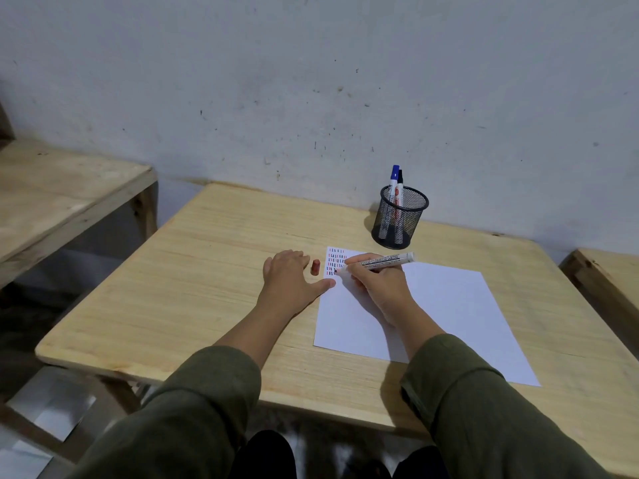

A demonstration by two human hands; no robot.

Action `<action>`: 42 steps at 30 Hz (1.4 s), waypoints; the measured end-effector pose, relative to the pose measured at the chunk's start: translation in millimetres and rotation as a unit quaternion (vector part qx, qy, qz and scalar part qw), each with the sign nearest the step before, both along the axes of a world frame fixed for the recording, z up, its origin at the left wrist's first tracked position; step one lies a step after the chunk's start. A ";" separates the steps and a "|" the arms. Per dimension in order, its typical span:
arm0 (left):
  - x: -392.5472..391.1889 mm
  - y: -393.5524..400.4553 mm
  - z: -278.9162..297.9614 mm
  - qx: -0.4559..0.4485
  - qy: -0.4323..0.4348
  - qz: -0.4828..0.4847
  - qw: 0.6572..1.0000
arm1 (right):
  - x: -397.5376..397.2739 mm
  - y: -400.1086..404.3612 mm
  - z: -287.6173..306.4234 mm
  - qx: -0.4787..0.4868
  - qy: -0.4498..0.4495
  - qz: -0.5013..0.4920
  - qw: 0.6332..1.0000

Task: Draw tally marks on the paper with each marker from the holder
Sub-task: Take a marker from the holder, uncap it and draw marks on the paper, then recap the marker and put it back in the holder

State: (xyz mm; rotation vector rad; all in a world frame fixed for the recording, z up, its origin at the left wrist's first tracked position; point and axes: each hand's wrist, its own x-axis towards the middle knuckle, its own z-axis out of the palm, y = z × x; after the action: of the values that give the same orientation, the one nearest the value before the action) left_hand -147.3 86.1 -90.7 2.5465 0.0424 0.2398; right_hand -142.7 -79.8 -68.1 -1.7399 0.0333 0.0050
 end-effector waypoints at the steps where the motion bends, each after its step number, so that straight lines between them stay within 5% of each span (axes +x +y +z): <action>1: -1.9 -0.7 2.5 -0.002 -0.008 -0.003 1.000 | -1.2 0.2 2.2 0.019 0.002 0.000 1.000; 6: -11.3 -3.6 11.1 -0.071 -0.070 0.002 0.995 | -8.7 -1.5 16.1 0.164 0.037 0.033 0.985; 15: -8.8 -9.4 26.4 -0.156 -0.064 0.009 0.986 | -7.7 -8.9 35.3 0.160 -0.008 0.053 0.986; 19: -5.0 -23.8 55.5 -0.386 -0.073 0.063 0.917 | -6.7 -15.1 53.7 0.190 -0.029 0.060 0.980; 24: 8.2 -36.2 82.6 -0.489 -0.076 0.030 0.868 | -5.2 -26.1 75.8 0.192 -0.049 0.068 0.978; 42: 10.5 -69.6 110.5 -0.510 -0.039 -0.099 0.854 | -2.9 -54.0 102.9 0.176 -0.084 0.058 0.979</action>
State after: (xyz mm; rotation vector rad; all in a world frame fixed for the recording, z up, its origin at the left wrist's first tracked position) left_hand -136.8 16.5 19.8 1.4585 -0.1011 0.1694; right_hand -145.6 -133.8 34.8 -1.3815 -0.1832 -0.0476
